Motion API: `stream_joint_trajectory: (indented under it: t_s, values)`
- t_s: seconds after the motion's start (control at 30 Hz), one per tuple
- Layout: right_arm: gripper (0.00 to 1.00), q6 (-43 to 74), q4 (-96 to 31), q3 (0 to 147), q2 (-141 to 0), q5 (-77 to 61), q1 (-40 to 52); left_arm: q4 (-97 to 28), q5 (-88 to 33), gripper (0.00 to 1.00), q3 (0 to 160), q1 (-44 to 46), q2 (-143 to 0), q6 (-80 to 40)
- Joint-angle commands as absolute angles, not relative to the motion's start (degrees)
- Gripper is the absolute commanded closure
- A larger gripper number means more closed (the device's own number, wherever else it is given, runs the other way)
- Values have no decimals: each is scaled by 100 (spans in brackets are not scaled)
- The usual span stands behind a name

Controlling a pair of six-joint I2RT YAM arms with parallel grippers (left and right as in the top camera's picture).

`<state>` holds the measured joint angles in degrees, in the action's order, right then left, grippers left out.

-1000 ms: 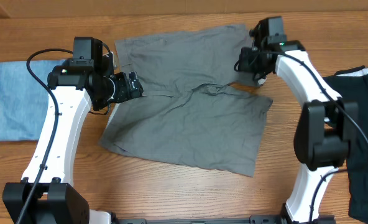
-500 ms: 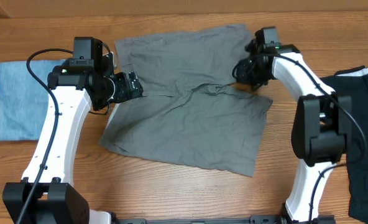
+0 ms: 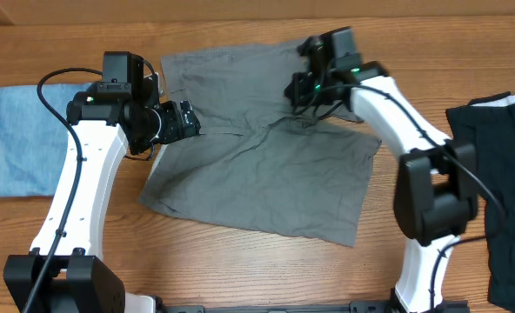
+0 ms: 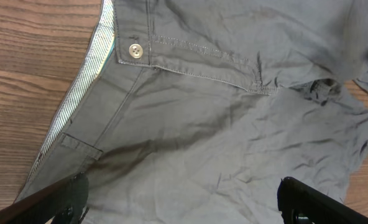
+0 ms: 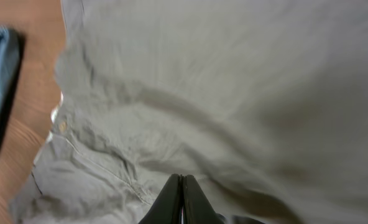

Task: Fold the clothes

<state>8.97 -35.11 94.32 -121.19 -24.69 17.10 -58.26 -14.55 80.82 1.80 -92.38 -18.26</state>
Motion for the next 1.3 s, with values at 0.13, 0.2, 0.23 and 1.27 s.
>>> stream_joint_trajectory:
  t_s: [0.13, 0.2, 0.23, 1.27]
  values:
    - [96, 899, -3789, 9369, -12860, -2097, 2250, -5822, -1439, 0, 8066, 189, -9251, -1820]
    - [96, 897, -3876, 9369, -12901, -1997, 2294, -5824, -1439, 0, 8066, 189, -9251, -1820]
    - [96, 897, -3913, 9369, -12903, -2001, 2309, -5822, -1439, 0, 8066, 189, -9251, -1820]
    - [81, 1229, -3048, 9778, -12816, -1050, 2051, -5822, -1439, 0, 8066, 189, -9251, -1820]
